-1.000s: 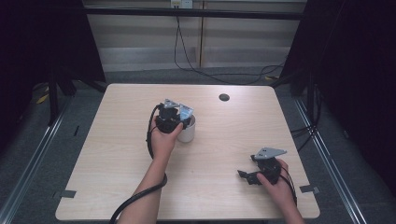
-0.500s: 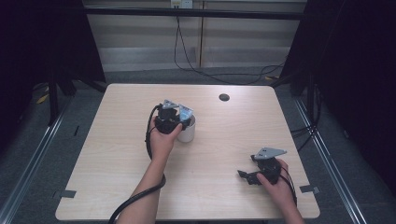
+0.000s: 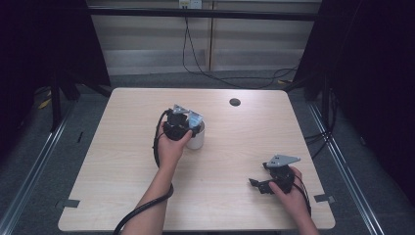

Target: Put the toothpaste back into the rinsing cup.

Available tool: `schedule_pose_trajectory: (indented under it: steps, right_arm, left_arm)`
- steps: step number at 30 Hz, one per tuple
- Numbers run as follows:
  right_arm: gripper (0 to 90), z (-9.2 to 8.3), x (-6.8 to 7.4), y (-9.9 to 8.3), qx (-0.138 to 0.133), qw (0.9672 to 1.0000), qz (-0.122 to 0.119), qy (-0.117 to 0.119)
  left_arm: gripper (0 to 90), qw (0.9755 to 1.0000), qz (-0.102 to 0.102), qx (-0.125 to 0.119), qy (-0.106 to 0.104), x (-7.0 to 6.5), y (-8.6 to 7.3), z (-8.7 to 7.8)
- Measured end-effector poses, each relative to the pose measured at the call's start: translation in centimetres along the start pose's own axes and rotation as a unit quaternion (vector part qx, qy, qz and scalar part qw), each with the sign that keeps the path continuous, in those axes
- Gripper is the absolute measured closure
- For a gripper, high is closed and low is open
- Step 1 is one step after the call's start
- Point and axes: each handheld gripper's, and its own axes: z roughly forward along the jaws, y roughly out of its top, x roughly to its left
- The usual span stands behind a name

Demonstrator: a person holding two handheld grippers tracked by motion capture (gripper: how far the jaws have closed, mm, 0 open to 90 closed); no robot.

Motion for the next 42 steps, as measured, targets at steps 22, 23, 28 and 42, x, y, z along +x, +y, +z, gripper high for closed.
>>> schedule_pose_trajectory:
  steps: [22,23,28,42]
  right_arm:
    - [14.5,0.0,0.0,0.0,0.0,1.0,0.0,0.0]
    - [14.5,0.0,0.0,0.0,0.0,1.0,0.001,0.0]
    - [14.5,0.0,0.0,0.0,0.0,1.0,0.001,0.0]
    - [14.5,0.0,0.0,0.0,-0.001,1.0,0.001,0.001]
  left_arm:
    - [42.4,1.0,-0.006,0.002,-0.002,0.0,0.4,-0.3]
    - [41.4,1.0,-0.009,0.0,-0.003,0.0,0.5,-0.2]
    - [37.9,1.0,0.0,0.006,0.002,-0.2,0.7,-0.4]
    - [36.5,1.0,0.002,-0.007,0.004,-0.1,1.8,-1.3]
